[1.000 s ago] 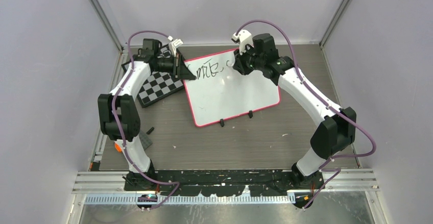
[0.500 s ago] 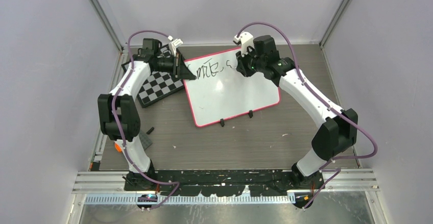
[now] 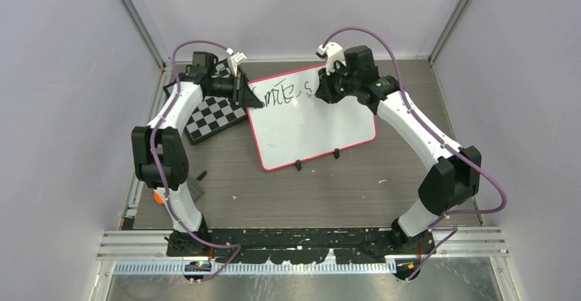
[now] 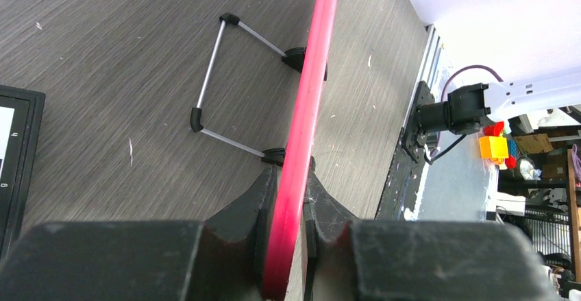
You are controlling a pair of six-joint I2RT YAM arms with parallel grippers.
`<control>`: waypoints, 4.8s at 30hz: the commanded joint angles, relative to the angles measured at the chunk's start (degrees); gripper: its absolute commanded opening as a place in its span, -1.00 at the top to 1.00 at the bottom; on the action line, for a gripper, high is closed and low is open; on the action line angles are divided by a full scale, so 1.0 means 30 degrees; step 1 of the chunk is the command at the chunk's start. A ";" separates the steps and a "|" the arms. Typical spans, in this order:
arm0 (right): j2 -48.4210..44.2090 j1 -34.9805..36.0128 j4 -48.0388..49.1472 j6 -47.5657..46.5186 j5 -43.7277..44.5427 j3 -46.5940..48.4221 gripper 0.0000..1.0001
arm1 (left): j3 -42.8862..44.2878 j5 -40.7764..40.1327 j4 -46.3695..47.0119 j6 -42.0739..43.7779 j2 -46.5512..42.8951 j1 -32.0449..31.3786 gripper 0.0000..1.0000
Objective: Write a sentence on the whiteboard
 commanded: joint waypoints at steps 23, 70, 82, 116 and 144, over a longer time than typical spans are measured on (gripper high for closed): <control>0.0235 -0.1075 0.1324 -0.0061 0.1018 0.1256 0.99 | 0.1101 -0.1161 -0.0637 0.0892 0.0427 -0.0012 1.00; -0.0677 -0.1179 0.0527 -0.0919 0.0502 -0.0231 0.99 | 0.1318 -0.0963 -0.1079 0.1384 0.0488 -0.0350 1.00; -0.0998 -0.1188 -0.0020 -0.1683 0.2242 0.0064 1.00 | 0.1172 -0.0893 -0.1197 0.1525 0.0342 -0.0350 1.00; -0.2818 -0.2799 0.1163 0.0815 -0.1913 -0.0977 1.00 | 0.3629 -0.0073 -0.6295 0.5935 0.1778 -0.0393 1.00; -0.1740 -0.2454 0.2397 0.0289 0.0028 -0.0625 1.00 | 0.3781 -0.0252 -0.6544 0.5958 0.1981 -0.0540 1.00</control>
